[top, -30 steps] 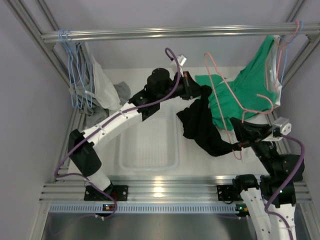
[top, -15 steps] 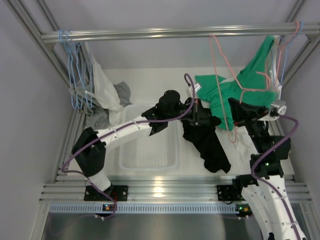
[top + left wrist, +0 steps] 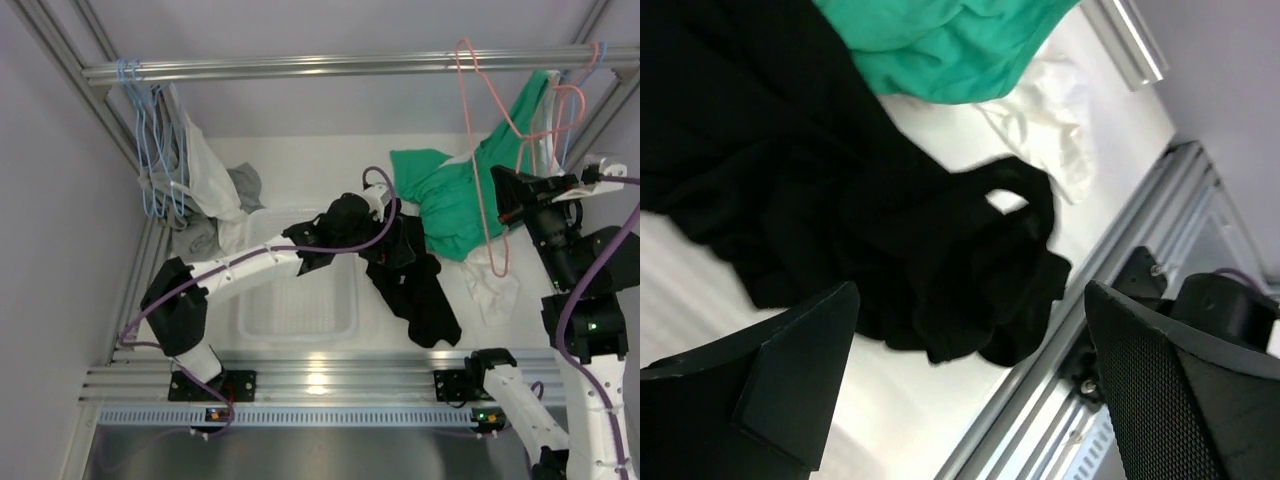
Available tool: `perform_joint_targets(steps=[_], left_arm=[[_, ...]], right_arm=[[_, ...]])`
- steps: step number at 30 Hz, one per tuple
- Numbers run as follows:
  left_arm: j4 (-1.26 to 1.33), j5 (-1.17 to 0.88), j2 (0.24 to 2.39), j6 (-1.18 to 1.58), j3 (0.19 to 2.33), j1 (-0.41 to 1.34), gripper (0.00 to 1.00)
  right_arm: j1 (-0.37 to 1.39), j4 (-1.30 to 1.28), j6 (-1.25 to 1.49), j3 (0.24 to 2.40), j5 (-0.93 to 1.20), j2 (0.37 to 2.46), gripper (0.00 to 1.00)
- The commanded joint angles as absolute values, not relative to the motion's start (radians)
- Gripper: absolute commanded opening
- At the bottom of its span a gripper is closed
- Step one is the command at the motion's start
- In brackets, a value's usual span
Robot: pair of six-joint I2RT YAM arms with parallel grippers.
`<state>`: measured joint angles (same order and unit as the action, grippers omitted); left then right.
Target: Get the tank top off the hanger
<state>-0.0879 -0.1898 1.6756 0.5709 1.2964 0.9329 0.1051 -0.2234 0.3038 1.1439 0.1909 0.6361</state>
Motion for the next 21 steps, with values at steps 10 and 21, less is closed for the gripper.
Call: perform_joint_targets(steps=[10, 21], left_arm=[[-0.414, 0.275, 1.232, 0.356, 1.309, 0.945, 0.99], [-0.463, 0.31, 1.169, 0.325, 1.292, 0.943, 0.99]], right_arm=[[0.117, -0.67, 0.232, 1.269, 0.209, 0.718, 0.0], [0.12, -0.663, 0.169, 1.324, 0.193, 0.791, 0.0]])
